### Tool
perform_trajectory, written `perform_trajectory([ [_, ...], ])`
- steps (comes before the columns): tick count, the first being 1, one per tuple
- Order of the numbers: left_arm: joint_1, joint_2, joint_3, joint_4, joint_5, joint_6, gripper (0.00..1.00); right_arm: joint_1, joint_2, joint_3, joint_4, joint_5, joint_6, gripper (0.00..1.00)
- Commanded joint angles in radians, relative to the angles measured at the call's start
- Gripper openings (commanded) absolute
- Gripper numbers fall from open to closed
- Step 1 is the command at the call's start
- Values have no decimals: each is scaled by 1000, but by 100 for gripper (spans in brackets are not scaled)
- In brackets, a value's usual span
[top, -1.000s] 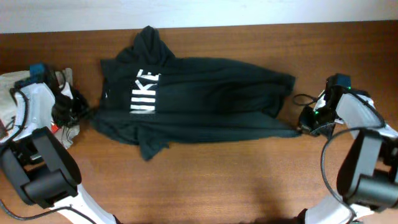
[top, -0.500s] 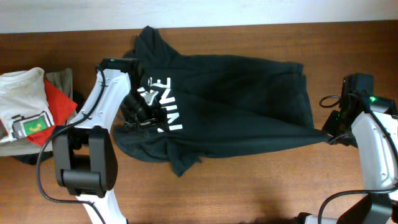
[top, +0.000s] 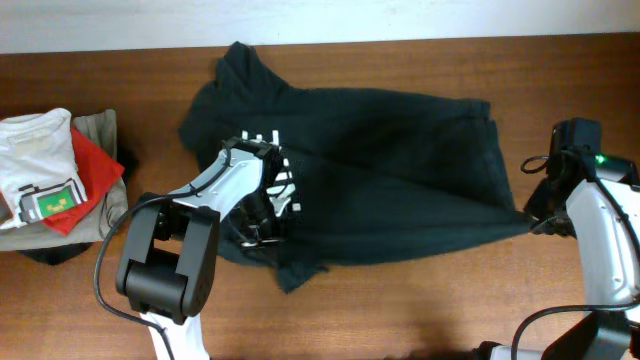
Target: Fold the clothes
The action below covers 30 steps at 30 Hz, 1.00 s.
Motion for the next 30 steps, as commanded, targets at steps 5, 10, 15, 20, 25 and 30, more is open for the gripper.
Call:
perform_trajectory([
  [5, 76, -2, -4, -188, -103, 9, 63, -117, 1, 2, 0, 27, 51, 4],
  [10, 83, -80, -3, -56, -106, -98, 66, -117, 1, 2, 10, 12, 50, 4],
  [15, 36, -80, -109, -18, -96, -201, 67, -117, 1, 2, 18, 2, 50, 4],
  [20, 31, -80, -197, 44, -108, -209, 66, -117, 1, 2, 22, -4, 50, 4],
  [25, 28, -80, -258, 234, -164, -209, 11, -117, 1, 2, 13, -10, 50, 4],
  [30, 54, -171, -245, 130, -249, -209, 0, -117, 1, 2, 13, -14, 35, 4],
])
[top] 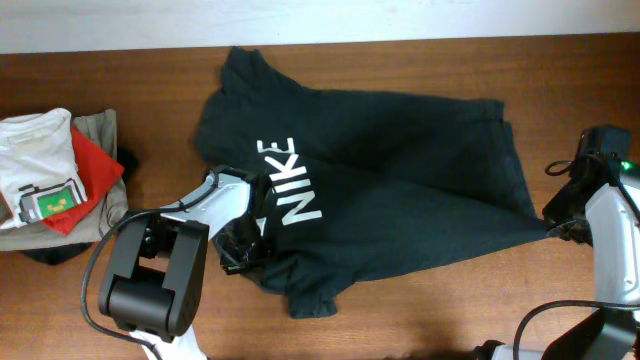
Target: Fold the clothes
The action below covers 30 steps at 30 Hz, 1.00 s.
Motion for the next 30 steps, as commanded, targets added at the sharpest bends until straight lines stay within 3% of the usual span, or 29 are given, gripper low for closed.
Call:
perform_trajectory([
  [1, 46, -129, 8, -51, -146, 2, 0, -5, 0, 2, -10, -8, 0, 4],
  [5, 233, -375, 49, -132, -178, 31, 0, -16, 0, 2, -41, -23, 1, 4],
  [8, 381, -493, 49, -175, -29, 122, 0, -32, 0, 2, -73, -71, 0, 4],
  [15, 515, -513, 81, -292, 42, 178, 0, -31, -5, 4, -142, -80, -2, 4],
  [17, 523, -513, 91, -220, 118, 199, 0, -31, -5, 9, -64, -167, -34, 4],
  [21, 523, -509, 90, 89, 158, 189, 0, -31, -2, 9, 252, -427, -139, 4],
  [23, 523, -475, 90, 274, 234, 163, 1, -29, 10, 9, 333, -472, -139, 4],
  [30, 521, -205, 90, 615, 355, 105, 2, 71, 201, 8, 541, -519, -209, 4],
])
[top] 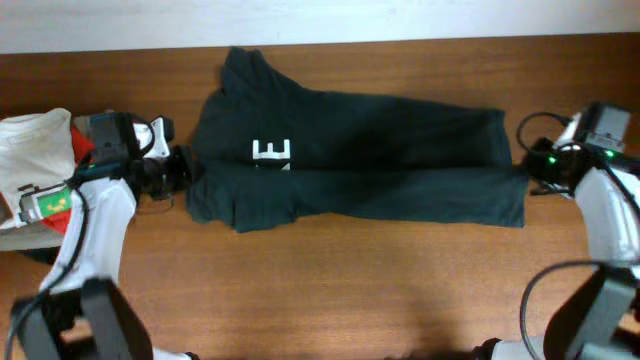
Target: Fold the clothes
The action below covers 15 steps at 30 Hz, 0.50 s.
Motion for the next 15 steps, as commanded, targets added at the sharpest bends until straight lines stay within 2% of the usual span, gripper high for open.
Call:
perform_trajectory([
  [1, 5, 101, 9, 164, 48, -44, 5, 48, 81, 8, 109, -18, -21, 4],
  [4, -23, 214, 10, 372, 48, -48, 18, 55, 164, 8, 272, -18, -13, 4],
  [5, -32, 237, 10, 401, 48, -48, 31, 55, 179, 8, 297, -19, -10, 31],
  [6, -34, 248, 10, 398, 51, -48, 67, 55, 184, 8, 291, -15, -10, 47],
  [7, -33, 248, 10, 365, 81, -48, 76, 54, 184, 8, 250, -14, -12, 48],
  [9, -33, 246, 10, 285, 217, -47, 76, 54, 184, 8, 112, 27, -18, 48],
  [11, -39, 245, 10, 220, 338, 18, 72, 54, 185, 8, -31, 103, -18, 48],
  [13, -63, 245, 10, 150, 312, 113, 72, 54, 185, 7, -103, 103, -20, 45],
  [15, -99, 245, 10, 75, 235, 198, 72, 55, 189, -15, -114, 102, -21, 36],
])
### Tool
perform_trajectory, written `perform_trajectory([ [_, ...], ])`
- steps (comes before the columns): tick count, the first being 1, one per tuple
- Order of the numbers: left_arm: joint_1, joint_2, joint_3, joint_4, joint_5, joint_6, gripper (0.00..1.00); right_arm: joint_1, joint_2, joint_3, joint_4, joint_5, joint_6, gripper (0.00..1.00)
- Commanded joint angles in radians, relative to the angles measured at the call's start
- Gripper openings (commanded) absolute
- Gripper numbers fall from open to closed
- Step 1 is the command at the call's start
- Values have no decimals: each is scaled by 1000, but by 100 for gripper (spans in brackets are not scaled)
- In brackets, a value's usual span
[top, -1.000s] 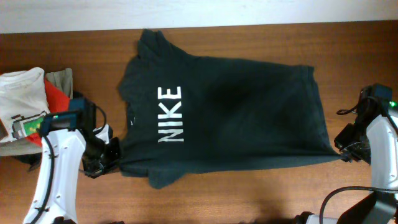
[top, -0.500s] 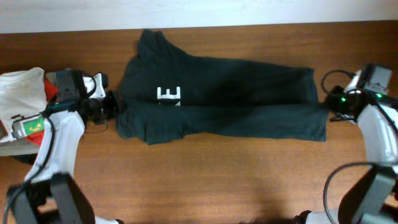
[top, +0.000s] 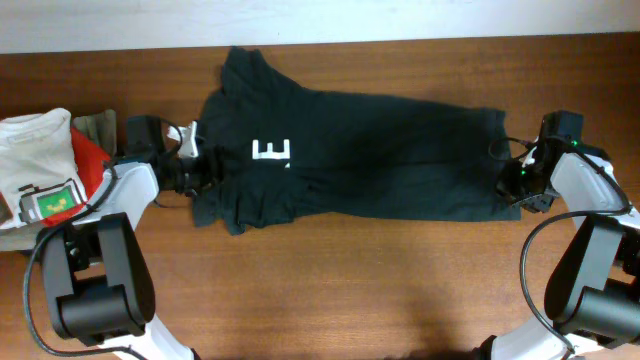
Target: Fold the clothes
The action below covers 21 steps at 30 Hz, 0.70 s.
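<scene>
A dark shirt lies across the table, folded lengthwise, with a white letter "E" showing near its left end. My left gripper sits at the shirt's left edge, where the cloth is bunched and wrinkled, and looks shut on it. At the right edge my right gripper rests against the hem and seems shut on the cloth. The fingertips of both are dark against the dark fabric and hard to make out.
A pile of other clothes sits at the far left: a white shirt with a printed patch, a red cloth and a khaki garment. The brown table ends at a white wall along the back.
Both grippers have moved inward toward each other. The shirt, stretched taut between them before, is now slack, with wrinkles near its lower left and its lower right corner drawn in.
At first the shirt lay spread out with my left gripper on its middle-left and the right at its lower right corner. Then the NIKE print showed as the cloth shifted. Later it was folded lengthwise, taut between both grippers, and now lies slack.
</scene>
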Motion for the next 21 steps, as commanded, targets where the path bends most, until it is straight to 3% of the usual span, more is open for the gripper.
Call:
perform_trajectory([
  [1, -64, 1, 5, -88, -60, 183, 72, 5, 15, -29, -5, 26, -9, 36],
  [3, -126, 1, 5, -134, -166, 225, 72, 5, 34, -75, 14, 27, -9, 29],
  [5, -212, 1, 5, -145, -254, 227, 72, 5, 36, -116, 15, 63, -5, 14],
  [8, -326, 1, 5, -148, -372, 229, 72, 5, 36, -122, 5, 93, -5, 14],
  [11, -420, 2, 5, -179, -591, 241, 72, 5, 36, -122, 6, 93, -5, 14],
  [12, -452, 2, 5, -185, -647, 241, 61, 5, 36, -122, 6, 93, -5, 14],
  [14, -482, 2, 5, -173, -725, 241, 8, 5, 36, -122, 6, 93, -5, 14],
  [15, -483, 2, 14, -173, -752, 237, 0, 5, 36, -122, 6, 93, -5, 14],
  [19, -456, 2, 275, -217, -761, 211, 0, 5, 36, -122, 6, 93, -5, 14],
  [20, -444, 2, 344, -187, -785, 212, 0, 5, 36, -122, 6, 93, -5, 14],
  [21, -430, 2, 398, -87, -791, 213, 6, 5, 36, -122, 6, 93, -5, 14],
])
